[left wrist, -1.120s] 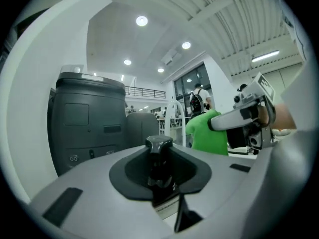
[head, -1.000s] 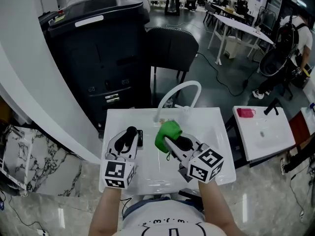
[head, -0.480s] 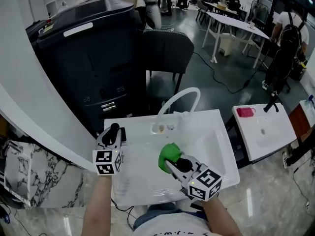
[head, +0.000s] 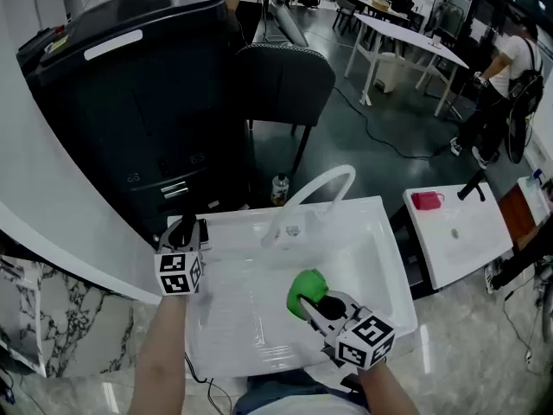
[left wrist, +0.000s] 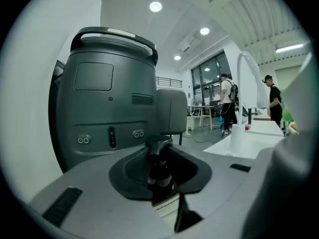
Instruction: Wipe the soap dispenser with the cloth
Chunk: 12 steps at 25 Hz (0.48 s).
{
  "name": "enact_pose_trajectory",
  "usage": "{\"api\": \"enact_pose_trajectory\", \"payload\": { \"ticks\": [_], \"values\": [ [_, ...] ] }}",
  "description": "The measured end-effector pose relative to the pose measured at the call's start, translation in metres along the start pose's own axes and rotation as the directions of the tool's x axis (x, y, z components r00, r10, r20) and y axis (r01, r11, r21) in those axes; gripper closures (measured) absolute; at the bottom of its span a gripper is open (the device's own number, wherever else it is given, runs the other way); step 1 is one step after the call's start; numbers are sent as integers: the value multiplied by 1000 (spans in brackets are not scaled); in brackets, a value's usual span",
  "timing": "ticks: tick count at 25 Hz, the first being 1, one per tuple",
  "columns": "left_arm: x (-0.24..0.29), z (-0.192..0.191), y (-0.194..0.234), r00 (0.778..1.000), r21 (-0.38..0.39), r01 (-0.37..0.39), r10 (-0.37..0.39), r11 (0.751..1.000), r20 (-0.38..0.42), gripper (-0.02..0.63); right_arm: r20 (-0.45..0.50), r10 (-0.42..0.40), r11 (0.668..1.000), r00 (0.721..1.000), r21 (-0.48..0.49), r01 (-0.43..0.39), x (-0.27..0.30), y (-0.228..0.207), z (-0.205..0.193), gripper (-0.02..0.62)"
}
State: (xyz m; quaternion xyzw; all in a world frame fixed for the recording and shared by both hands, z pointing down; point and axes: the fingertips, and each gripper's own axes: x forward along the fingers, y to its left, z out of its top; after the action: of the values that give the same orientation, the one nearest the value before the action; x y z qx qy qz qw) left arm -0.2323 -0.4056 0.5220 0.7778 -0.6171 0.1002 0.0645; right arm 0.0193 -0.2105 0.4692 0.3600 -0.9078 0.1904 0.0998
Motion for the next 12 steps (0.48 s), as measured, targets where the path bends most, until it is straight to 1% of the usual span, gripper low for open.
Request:
{"api": "enact_pose_trajectory", "payload": {
  "ticks": [3, 5, 7, 10, 12],
  "values": [
    [6, 1, 3, 1000, 32, 15, -15, 999, 6, 508, -2, -19, 1000, 1000, 11, 19, 4, -7, 1, 545],
    [7, -4, 2, 999, 57, 32, -31, 998, -15, 502, -8, -27, 1000, 1000, 15, 27, 6, -9, 1, 545],
    [6, -9, 1, 999, 66, 36, -34, 997, -40, 492, -10, -32, 999, 999, 15, 32, 8, -10, 2, 545],
    [4, -10, 4, 998, 67, 11, -6, 998, -69, 444, -1, -30, 1000, 1000, 10, 30, 10, -12, 8, 545],
    [-3, -10, 4, 996, 69, 8, -1, 998, -90, 406, 11, -30, 1000, 999, 8, 30, 11, -13, 13, 545]
  ]
}}
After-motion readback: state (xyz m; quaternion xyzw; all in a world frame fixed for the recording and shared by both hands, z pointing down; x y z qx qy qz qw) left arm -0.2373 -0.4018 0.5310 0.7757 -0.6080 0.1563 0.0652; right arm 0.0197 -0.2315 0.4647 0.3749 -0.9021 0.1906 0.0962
